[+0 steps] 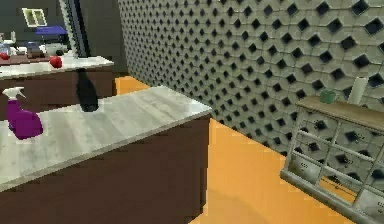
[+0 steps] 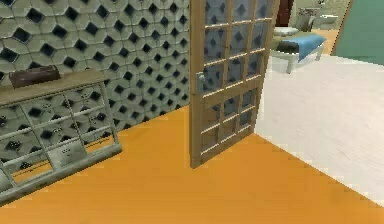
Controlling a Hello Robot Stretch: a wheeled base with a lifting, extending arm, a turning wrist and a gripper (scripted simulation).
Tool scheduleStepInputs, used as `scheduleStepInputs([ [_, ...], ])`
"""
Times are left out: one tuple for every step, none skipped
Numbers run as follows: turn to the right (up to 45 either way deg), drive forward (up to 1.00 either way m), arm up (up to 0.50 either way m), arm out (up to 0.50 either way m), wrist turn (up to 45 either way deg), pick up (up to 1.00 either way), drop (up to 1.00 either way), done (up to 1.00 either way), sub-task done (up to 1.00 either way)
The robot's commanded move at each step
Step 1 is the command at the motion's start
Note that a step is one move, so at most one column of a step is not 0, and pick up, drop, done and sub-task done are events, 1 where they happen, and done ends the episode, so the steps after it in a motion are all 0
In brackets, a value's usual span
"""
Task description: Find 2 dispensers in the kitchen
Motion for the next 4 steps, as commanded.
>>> scheduleStepInputs([
  [9.0, 0.0, 0.0, 0.0, 0.0, 0.0, 0.0, 0.0, 0.0],
  [0.0, 0.35, 0.0, 0.0, 0.0, 0.0, 0.0, 0.0, 0.0],
  [-45.0, 0.0, 0.0, 0.0, 0.0, 0.0, 0.0, 0.0, 0.0],
  [-21.0, 0.0, 0.0, 0.0, 0.0, 0.0, 0.0, 0.0, 0.0],
])
